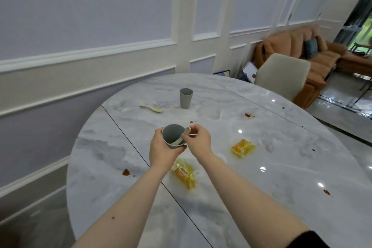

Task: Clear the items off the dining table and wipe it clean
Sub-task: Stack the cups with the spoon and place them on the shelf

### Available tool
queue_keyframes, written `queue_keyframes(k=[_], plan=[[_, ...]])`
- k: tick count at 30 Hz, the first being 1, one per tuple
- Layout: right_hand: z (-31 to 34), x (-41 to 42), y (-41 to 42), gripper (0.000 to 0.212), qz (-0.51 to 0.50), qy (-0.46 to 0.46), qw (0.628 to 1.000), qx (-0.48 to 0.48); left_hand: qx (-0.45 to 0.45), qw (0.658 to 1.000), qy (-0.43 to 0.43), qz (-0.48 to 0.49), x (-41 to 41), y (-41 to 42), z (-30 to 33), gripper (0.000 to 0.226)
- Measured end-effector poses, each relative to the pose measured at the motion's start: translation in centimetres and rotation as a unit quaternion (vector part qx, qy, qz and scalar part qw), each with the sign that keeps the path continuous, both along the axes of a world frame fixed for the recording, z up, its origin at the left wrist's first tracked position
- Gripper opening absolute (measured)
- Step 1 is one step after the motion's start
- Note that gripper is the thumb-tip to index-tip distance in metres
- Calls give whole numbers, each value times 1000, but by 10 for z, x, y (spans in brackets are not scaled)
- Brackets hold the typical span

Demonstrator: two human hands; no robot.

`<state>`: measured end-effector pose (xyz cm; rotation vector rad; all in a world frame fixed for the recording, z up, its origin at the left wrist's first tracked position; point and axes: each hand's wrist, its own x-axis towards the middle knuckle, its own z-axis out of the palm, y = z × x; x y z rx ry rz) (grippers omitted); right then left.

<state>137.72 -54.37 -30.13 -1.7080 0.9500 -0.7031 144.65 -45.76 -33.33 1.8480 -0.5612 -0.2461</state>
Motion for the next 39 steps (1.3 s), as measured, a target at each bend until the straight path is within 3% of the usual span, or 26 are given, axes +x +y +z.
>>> queue_keyframes(k=[8, 13, 20, 22, 25, 29, 39], plan=[[4, 95, -43, 14, 26, -3, 1000, 16, -7, 1000, 19, -16, 104, -45, 3, 76], [-15, 159, -78, 27, 66, -2, 997, 51, -9, 999, 29, 10, 172, -73, -17, 75], [-65, 246, -127, 22, 44, 115, 992, -9, -14, 996, 38, 76, 267, -100, -54, 79], [-81, 271, -137, 26, 74, 208, 973, -64, -14, 994, 41, 96, 287, -105, -64, 81], [-96, 307, -143, 37, 161, 331, 916, -158, -16, 992, 38, 120, 312, -109, -77, 82], [-118, 354, -150, 37, 223, 401, 848, -264, -23, 991, 32, 126, 342, -116, -94, 82], [-167, 396, -161, 29, 174, 424, 835, -304, -43, 992, 22, 119, 375, -131, -119, 76]])
